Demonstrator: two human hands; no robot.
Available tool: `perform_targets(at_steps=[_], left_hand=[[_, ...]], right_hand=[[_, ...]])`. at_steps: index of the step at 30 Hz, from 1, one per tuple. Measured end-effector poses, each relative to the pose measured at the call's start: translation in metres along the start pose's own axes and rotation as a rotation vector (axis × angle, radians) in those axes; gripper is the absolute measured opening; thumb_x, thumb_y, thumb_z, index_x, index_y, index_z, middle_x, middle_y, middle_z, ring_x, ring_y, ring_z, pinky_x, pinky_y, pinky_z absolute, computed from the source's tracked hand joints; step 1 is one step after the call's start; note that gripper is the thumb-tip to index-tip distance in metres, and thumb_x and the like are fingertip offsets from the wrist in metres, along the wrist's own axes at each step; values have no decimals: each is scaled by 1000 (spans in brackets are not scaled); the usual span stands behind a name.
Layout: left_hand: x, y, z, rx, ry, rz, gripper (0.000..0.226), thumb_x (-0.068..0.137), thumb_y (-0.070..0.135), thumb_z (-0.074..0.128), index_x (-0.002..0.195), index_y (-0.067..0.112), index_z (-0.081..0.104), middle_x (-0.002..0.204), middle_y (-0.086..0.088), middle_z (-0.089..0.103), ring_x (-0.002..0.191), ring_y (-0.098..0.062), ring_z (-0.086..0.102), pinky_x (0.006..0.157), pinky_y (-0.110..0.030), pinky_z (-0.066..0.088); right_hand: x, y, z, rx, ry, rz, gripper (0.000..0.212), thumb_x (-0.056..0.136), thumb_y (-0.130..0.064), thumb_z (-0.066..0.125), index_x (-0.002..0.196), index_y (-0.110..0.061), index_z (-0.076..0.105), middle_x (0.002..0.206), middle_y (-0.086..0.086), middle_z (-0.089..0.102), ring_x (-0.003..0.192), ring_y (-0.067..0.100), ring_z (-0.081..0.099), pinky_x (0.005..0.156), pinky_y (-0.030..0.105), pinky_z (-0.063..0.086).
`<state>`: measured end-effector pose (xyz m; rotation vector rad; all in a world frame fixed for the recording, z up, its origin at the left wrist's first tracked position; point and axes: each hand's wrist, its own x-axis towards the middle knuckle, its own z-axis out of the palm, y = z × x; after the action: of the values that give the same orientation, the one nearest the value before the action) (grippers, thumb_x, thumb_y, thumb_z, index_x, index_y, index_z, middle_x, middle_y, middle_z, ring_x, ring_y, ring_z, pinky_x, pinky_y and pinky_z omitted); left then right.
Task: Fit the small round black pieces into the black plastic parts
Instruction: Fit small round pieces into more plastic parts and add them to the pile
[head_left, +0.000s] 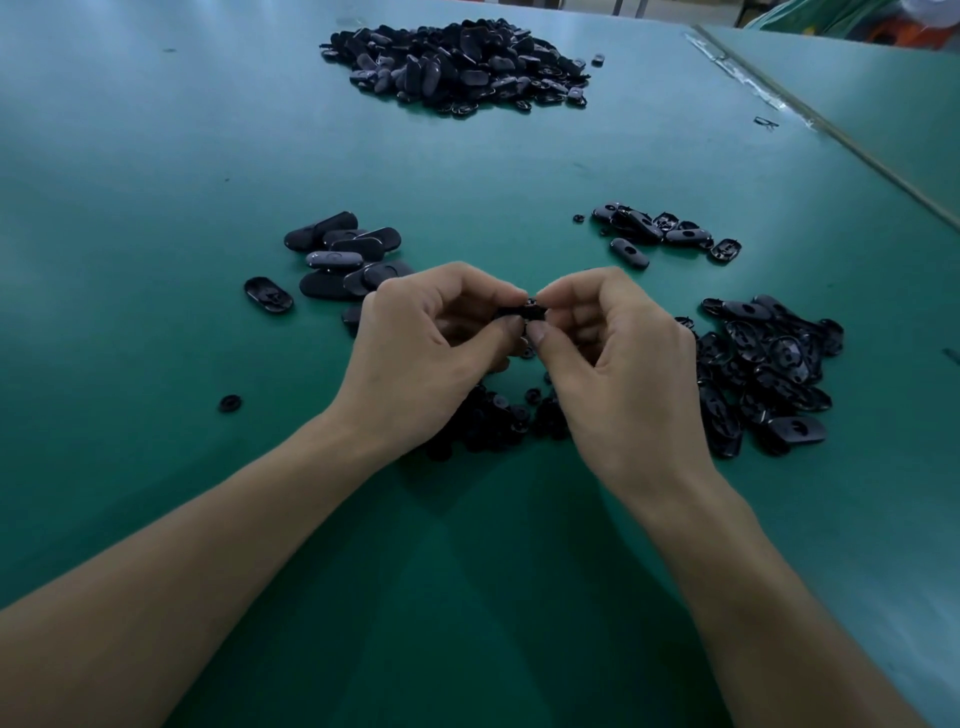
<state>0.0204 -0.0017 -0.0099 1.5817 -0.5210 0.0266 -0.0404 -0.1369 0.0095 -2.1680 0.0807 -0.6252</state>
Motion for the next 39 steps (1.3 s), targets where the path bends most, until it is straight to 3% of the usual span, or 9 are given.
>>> perform_targets(at_steps=[5, 11, 19, 23, 28, 39], left_hand=[[0, 1, 0, 16, -6, 9, 24, 86, -3, 72, 89, 21, 72, 81, -3, 77, 72, -25, 75, 68, -31, 62], [-1, 0, 0, 11, -23, 14, 22, 86, -3, 72, 91, 19, 72, 81, -4, 77, 72, -24, 74, 69, -29, 61], [-2, 0, 0, 59, -51, 41, 23, 85, -3, 73, 92, 19, 73, 84, 2, 77, 76, -12, 74, 71, -23, 56], [-2, 1, 0, 54, -54, 32, 24, 85, -5, 73, 91, 18, 72, 85, 1, 77, 75, -12, 73, 74, -25, 57], [-2, 1, 1, 82, -52, 46, 24, 86, -3, 73, 90, 21, 73, 86, 1, 77, 77, -16, 74, 75, -25, 57], [-1, 0, 0, 66, -52, 33, 24, 84, 0, 74, 90, 23, 72, 85, 2, 77, 75, -12, 74, 73, -23, 56]], right_hand=[[0, 0, -3, -48, -3, -19, 17, 90, -9, 69, 94, -24, 74, 85, -6, 71, 75, 4, 65, 70, 10, 47], [0, -3, -3, -34, -2, -2, 17, 90, -9, 68, 92, -26, 67, 79, -13, 67, 74, 2, 64, 68, 11, 47], [-1, -3, -3, -72, -26, -2, 17, 91, -6, 66, 92, -22, 70, 81, -10, 69, 70, -4, 60, 65, 3, 40], [-1, -5, -2, -72, 8, 0, 17, 91, -7, 66, 88, -22, 59, 74, -15, 63, 73, 2, 61, 65, 13, 46], [-1, -6, -2, -78, -6, 23, 20, 91, -9, 65, 85, -22, 52, 66, -14, 57, 66, -2, 57, 57, 8, 40], [-1, -9, -2, -67, 24, 61, 27, 91, -9, 66, 82, -25, 47, 68, -12, 56, 68, -3, 56, 57, 6, 38]])
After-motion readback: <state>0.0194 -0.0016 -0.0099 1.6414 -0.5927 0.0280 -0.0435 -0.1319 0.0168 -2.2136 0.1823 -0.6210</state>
